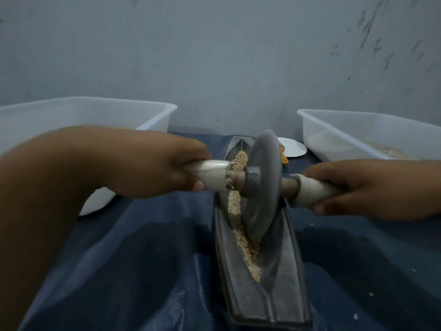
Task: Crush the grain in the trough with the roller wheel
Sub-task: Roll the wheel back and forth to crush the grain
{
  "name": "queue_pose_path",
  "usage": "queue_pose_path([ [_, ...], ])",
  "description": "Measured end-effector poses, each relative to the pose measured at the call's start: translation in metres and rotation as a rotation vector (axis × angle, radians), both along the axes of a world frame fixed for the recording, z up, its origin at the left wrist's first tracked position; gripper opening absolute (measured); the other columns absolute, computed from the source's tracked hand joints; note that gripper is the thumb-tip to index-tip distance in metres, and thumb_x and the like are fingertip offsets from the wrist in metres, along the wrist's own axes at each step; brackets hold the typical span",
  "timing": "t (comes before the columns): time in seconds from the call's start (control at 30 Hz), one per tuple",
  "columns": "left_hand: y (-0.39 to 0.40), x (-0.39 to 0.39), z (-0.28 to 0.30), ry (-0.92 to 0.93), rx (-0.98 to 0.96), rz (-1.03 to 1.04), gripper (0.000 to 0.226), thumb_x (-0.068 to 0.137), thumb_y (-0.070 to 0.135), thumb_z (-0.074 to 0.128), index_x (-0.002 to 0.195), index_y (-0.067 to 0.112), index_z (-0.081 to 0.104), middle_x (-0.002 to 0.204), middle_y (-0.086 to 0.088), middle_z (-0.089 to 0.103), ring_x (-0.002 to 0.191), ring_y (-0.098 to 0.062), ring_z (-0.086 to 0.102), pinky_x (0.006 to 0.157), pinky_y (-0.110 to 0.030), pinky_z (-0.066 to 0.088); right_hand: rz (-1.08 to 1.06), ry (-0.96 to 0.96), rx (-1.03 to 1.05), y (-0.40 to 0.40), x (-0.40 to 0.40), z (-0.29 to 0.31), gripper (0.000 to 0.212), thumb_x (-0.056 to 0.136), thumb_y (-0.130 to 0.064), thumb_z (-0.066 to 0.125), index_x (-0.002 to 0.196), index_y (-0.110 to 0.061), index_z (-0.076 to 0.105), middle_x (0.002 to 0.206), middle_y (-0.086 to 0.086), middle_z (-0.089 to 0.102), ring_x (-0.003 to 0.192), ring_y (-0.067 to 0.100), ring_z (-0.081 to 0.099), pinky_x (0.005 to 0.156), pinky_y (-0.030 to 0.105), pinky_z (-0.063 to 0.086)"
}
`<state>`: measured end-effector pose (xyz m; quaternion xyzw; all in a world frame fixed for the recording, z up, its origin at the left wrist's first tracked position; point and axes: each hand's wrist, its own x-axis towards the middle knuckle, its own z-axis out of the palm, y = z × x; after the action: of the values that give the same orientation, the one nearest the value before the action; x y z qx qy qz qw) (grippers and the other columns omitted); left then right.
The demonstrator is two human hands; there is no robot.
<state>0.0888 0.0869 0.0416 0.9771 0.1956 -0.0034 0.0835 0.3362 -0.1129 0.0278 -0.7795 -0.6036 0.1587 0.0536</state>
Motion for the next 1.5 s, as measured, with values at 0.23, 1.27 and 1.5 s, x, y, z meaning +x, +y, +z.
queue_pose_path([
  [0.23, 0.014, 0.029, -0.038, -0.289, 0.353, 0.054, 0.025, 0.095, 0.036, 0.051, 0.119, 0.029, 0.047, 0.112, 0.006, 0.056, 0.099, -0.019, 0.052, 0.088, -0.038, 0.041, -0.140, -0.480, 0.476, 0.033, -0.009, -0.040, 0.023, 0.092, -0.031, 0.060, 0.114, -0.029, 0.055, 0.104, -0.001, 0.062, 0.095, 0.028, 0.058, 0.081, 0.041, 0.046],
  [1.27, 0.011, 0.021, -0.027, -0.186, 0.099, 0.049, 0.018, 0.093, 0.036, 0.056, 0.111, 0.036, 0.049, 0.098, 0.013, 0.056, 0.093, -0.012, 0.054, 0.083, -0.034, 0.043, -0.159, -0.328, 0.319, 0.020, -0.009, -0.026, 0.016, 0.090, -0.037, 0.061, 0.103, -0.041, 0.051, 0.100, -0.005, 0.062, 0.090, 0.020, 0.059, 0.082, 0.043, 0.048],
  [1.5, 0.007, 0.014, -0.019, -0.037, 0.015, 0.066, 0.014, 0.092, 0.041, 0.056, 0.100, 0.039, 0.045, 0.093, 0.013, 0.055, 0.084, -0.008, 0.053, 0.072, -0.029, 0.040, -0.090, -0.322, 0.272, 0.015, -0.009, -0.018, 0.018, 0.088, -0.038, 0.063, 0.100, -0.039, 0.049, 0.093, -0.009, 0.060, 0.087, 0.016, 0.058, 0.079, 0.040, 0.048],
])
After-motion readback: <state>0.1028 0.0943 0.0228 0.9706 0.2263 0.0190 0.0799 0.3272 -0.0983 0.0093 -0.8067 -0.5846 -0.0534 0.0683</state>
